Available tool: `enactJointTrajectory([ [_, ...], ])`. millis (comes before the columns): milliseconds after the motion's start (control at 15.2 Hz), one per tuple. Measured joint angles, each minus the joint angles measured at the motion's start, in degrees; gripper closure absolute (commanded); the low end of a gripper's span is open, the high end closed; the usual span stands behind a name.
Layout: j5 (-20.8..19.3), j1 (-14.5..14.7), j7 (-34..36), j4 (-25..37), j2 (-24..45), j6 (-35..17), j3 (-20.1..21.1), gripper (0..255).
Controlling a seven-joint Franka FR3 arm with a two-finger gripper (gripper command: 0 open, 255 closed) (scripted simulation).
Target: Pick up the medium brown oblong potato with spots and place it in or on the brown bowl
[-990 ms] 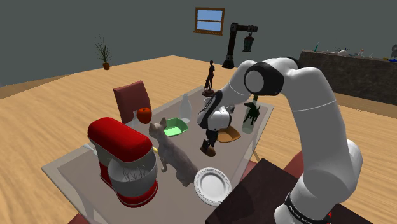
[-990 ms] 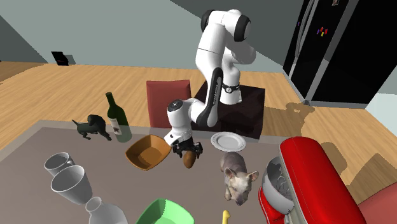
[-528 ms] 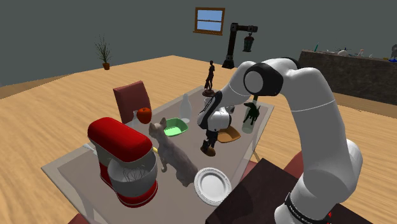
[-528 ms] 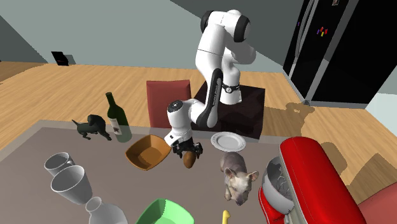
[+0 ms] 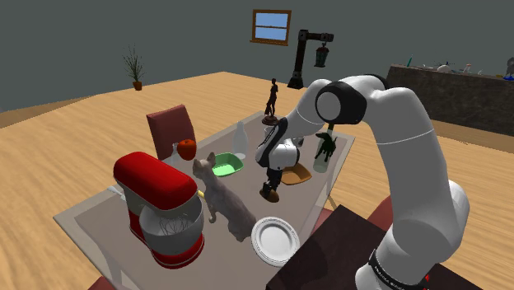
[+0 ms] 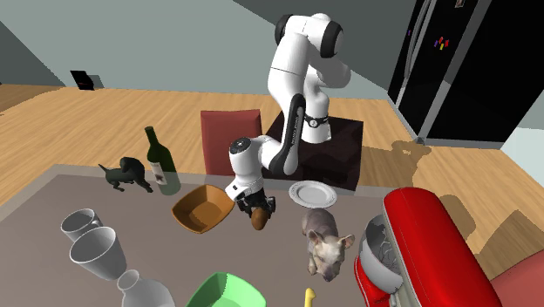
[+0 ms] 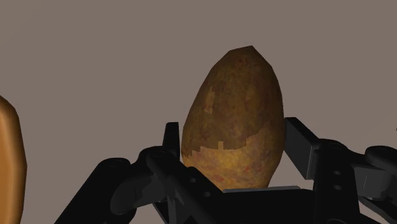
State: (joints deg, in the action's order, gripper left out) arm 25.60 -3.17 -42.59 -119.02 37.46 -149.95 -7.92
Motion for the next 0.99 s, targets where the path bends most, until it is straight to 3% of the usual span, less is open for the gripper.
enactJointTrajectory([
  [990,-3.3,2.0,2.9,-2.6,-8.5,5.7,-2.9,255],
])
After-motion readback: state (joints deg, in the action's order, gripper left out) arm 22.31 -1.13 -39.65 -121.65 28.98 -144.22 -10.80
